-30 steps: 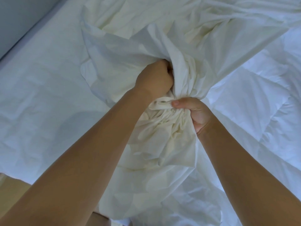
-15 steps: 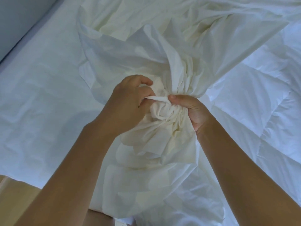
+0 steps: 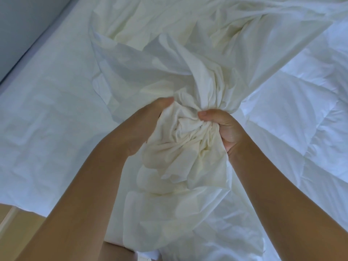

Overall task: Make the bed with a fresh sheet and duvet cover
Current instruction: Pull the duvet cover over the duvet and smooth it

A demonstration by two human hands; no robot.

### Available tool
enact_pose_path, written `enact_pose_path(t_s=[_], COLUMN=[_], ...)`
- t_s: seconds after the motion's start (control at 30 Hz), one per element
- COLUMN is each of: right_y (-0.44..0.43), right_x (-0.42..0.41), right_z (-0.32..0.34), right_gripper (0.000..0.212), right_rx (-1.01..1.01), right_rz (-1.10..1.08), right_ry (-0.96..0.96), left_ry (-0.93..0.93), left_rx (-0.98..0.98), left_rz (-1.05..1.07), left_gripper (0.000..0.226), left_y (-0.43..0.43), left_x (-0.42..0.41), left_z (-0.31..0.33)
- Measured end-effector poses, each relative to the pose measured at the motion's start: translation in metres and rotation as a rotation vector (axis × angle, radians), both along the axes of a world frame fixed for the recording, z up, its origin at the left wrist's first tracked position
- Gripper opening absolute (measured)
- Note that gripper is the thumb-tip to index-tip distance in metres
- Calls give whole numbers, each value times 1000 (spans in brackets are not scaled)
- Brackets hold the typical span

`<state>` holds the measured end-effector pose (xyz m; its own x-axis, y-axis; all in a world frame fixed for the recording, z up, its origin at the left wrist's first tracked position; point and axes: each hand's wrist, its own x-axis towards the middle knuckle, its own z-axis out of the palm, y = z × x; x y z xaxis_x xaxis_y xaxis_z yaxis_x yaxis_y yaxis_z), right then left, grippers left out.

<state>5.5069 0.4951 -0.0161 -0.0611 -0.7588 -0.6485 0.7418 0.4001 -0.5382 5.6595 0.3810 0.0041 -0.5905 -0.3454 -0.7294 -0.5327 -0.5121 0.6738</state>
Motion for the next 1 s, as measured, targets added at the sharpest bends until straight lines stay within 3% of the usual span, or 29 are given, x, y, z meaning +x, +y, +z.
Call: enact_pose_path(t_s=[0.07,0.2,0.3,0.53,0.63,0.7,0.9,1.0], right_y=[0,0,-2,-6,-9,-9,-8,-4], right_x=[-1,-2,-1,0,6,5,-11,-16], right_z=[0,0,0,1,8,11,9,9], right_gripper=[61,69,72,65,36,30,48,55], right_rx=[-3,-4,-23,-52,-41,-21,-6,3], right_rz=[19,38,23,-33,-70,-64,194,239], right_ry=[1,-9,-41,-65,-81,-81,-53,-65], left_ry=[-61,-94,-120,65,153,197,318,284], left_rx=[75,110,-6,-3,-84,-72,91,51], left_rz=[18,-20,-91,129,275,294,154,113], left_gripper=[60,29,20,17,18,21,28,27], left_y=[-8,-17,-14,3,14,17,-3,-9], left_x=[-6,-27,-38,-56,-62,-64,-58,-56], left_z=[-2,1,-3,-7,-11,-12,-13,-10])
